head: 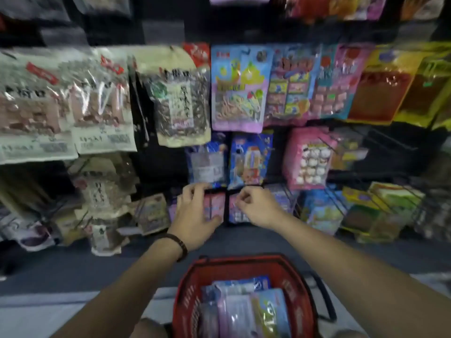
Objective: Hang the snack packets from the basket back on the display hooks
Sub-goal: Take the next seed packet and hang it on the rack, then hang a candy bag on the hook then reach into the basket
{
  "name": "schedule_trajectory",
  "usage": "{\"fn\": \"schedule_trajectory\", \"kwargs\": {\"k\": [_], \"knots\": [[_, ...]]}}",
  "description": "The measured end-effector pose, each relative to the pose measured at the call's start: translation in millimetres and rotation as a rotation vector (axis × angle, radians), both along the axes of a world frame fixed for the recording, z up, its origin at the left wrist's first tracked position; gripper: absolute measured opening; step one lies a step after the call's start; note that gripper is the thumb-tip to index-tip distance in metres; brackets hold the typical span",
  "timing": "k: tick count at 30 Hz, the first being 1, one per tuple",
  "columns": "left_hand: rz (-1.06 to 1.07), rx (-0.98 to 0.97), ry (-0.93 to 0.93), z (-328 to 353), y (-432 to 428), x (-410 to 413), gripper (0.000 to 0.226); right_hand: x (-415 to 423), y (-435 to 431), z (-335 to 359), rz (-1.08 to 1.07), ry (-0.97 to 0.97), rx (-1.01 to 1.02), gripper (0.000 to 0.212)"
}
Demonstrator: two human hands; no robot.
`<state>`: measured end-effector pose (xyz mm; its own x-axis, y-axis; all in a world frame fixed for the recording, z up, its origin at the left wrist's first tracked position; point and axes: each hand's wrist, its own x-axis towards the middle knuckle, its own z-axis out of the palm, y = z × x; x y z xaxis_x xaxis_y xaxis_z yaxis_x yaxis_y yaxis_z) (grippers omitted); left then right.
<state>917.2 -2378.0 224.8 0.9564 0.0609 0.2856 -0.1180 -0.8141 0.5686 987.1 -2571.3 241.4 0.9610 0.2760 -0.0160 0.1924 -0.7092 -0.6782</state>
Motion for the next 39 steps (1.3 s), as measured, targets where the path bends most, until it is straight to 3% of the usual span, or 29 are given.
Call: {"fn": "schedule_trajectory", "kwargs": {"k": [3, 8, 13, 16, 18, 20, 23, 26, 30, 34, 37, 39], "knots": [[-0.148, 0.023, 0.182, -69.6, -14.0, -15.6, 0.044, -21.0, -34.3, -77.0, -0.021, 0.134, -0.041, 0.018], [-0.265, 0.008, 0.405, -170.9, -32.3, -27.9, 0.020, -41.0, -79.6, -206.8, -0.121, 0.382, -0.138, 0.015], [-0.175, -0.134, 0.578, -258.6, -43.7, -42.9, 0.017, -51.1, -102.2, -291.0, -0.180, 0.554, -0.285, 0.013], [-0.204, -0.077, 0.697, -287.3, -46.4, -47.3, 0.021, -45.2, -118.1, -324.2, -0.288, 0.598, -0.276, 0.005], [-0.210, -0.095, 0.725, -294.1, -49.0, -40.8, 0.017, -38.7, -123.9, -347.4, -0.369, 0.628, -0.244, 0.028], [-0.162, -0.156, 0.699, -296.7, -50.6, -34.7, 0.014, -37.1, -122.8, -361.9, -0.421, 0.683, -0.187, 0.044], [-0.140, -0.137, 0.679, -300.9, -51.7, -28.6, 0.021, -38.7, -119.2, -388.8, -0.445, 0.784, -0.138, 0.052], [-0.135, -0.090, 0.693, -303.2, -53.7, -25.7, 0.023, -44.8, -114.6, -399.0, -0.479, 0.742, -0.123, 0.058], [-0.131, -0.023, 0.696, -305.9, -54.5, -29.3, 0.031, -52.5, -104.1, -395.3, -0.361, 0.750, -0.098, 0.048], [-0.114, -0.022, 0.687, -301.7, -50.2, -33.1, 0.024, -56.7, -92.8, -388.6, -0.269, 0.730, -0.003, 0.035], [-0.069, -0.069, 0.668, -295.9, -46.7, -42.0, 0.038, -57.0, -83.0, -363.2, -0.113, 0.690, 0.059, 0.008], [-0.059, -0.071, 0.656, -282.0, -45.2, -47.8, 0.057, -55.8, -78.6, -337.7, -0.019, 0.658, 0.062, 0.006]]}}
